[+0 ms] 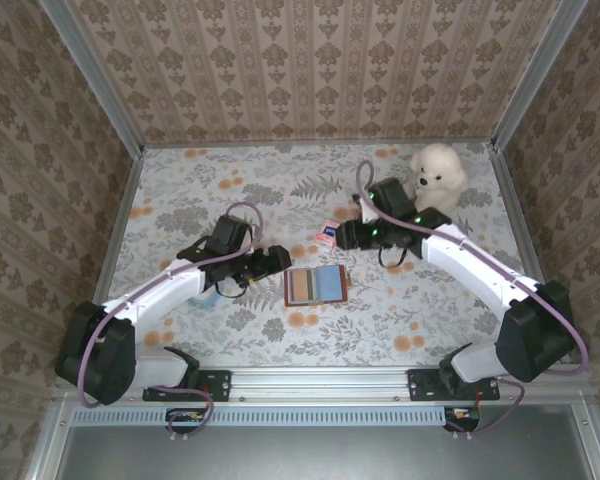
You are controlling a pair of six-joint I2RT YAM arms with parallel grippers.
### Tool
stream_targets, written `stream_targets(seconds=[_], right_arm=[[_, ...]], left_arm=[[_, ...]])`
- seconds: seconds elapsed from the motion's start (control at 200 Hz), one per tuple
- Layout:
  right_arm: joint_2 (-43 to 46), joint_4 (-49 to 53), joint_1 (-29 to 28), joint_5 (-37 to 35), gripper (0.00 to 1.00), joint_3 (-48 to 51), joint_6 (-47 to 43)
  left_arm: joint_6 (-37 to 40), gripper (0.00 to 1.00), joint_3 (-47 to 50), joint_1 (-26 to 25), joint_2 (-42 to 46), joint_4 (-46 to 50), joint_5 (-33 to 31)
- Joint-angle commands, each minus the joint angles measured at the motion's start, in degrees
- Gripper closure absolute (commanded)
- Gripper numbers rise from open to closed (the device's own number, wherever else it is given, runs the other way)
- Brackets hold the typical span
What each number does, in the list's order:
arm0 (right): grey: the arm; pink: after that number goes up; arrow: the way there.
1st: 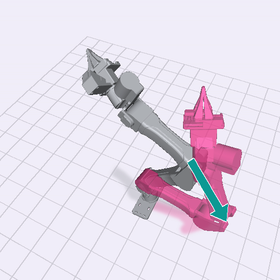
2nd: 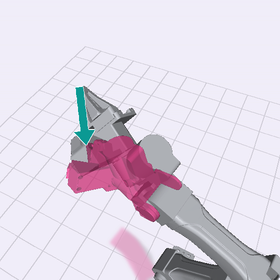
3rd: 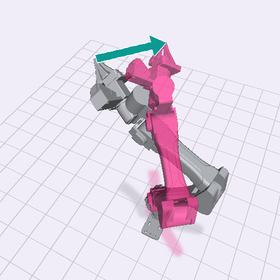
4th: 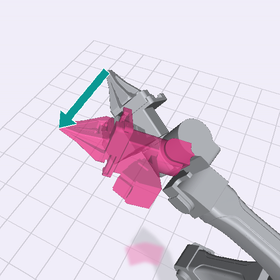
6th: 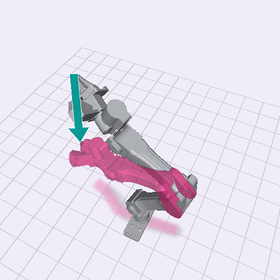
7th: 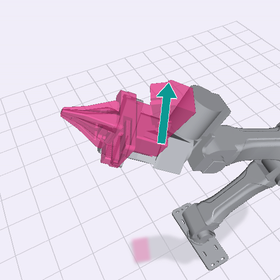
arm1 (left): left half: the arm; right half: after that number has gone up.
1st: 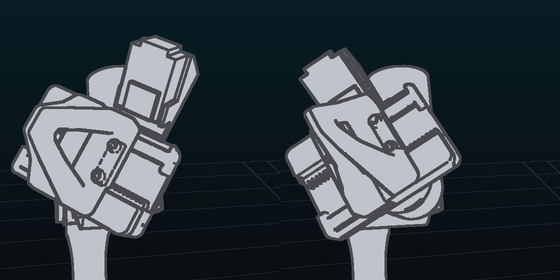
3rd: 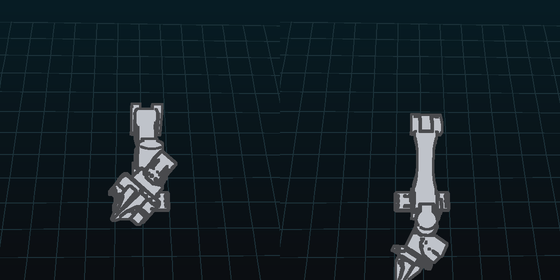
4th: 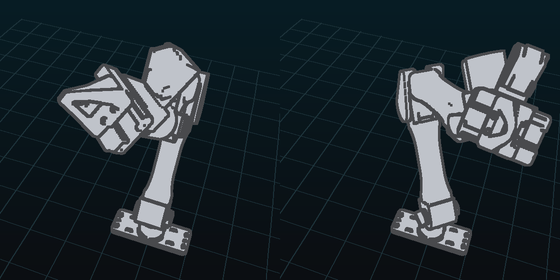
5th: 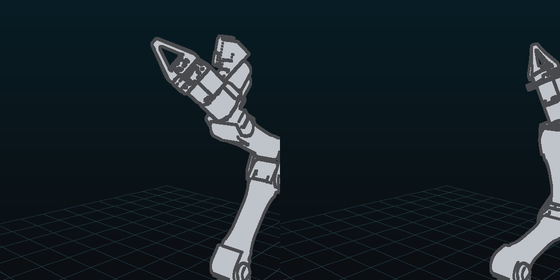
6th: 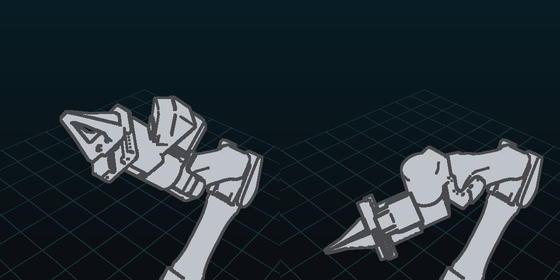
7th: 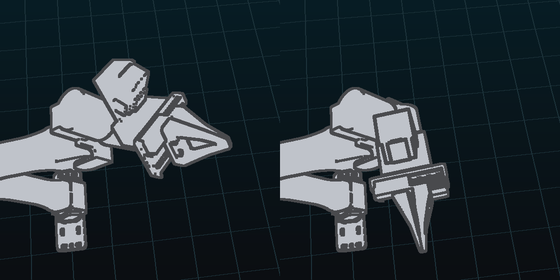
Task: Take the credit cards out of the card holder
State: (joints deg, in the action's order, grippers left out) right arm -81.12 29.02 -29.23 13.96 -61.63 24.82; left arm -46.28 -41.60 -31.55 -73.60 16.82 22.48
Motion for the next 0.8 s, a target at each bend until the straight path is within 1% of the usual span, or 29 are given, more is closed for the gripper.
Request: stream_targets(seconds=[0.0, 0.1, 0.17, 0.24, 0.31, 0.415, 0.545, 0.795], right_arm=[[-0.26, -4.51, -4.64, 0.37, 0.47, 3.61, 11.19], [-2.74, -8.8, -9.06, -0.26, 0.49, 6.06, 15.92], [-5.18, -10.15, -11.95, -2.32, 0.49, 6.43, 18.38], [-7.79, -9.66, -13.58, -5.03, 0.49, 5.74, 20.59], [-10.66, -9.65, -14.58, -5.94, 0.51, 5.02, 20.88], [-14.18, -7.28, -15.73, -8.28, 0.53, 2.61, 20.07], [-17.5, -4.4, -16.54, -11.12, 0.53, 0.66, 18.76], [-23.25, -5.01, -18.03, -12.85, 0.51, 0.98, 17.47]], left_arm=[[-3.73, 0.12, 1.5, -1.17, 0.64, -2.82, -0.05], [-5.08, 0.14, 2.44, -1.65, -0.34, -5.0, 1.27], [-6.08, 0.14, 2.88, -1.82, -0.93, -5.94, 1.61], [-6.86, 0.14, 3.27, -1.94, -1.35, -6.75, 1.78], [-7.63, 0.14, 3.6, -2.02, -1.7, -7.35, 1.64], [-9.01, 0.2, 4.15, -2.07, -1.94, -8.34, 1.33], [-10.12, 0.29, 4.95, -2.2, -2.15, -9.84, 1.49], [-11.08, 0.43, 7.62, -2.85, -2.91, -14.76, 3.35]])
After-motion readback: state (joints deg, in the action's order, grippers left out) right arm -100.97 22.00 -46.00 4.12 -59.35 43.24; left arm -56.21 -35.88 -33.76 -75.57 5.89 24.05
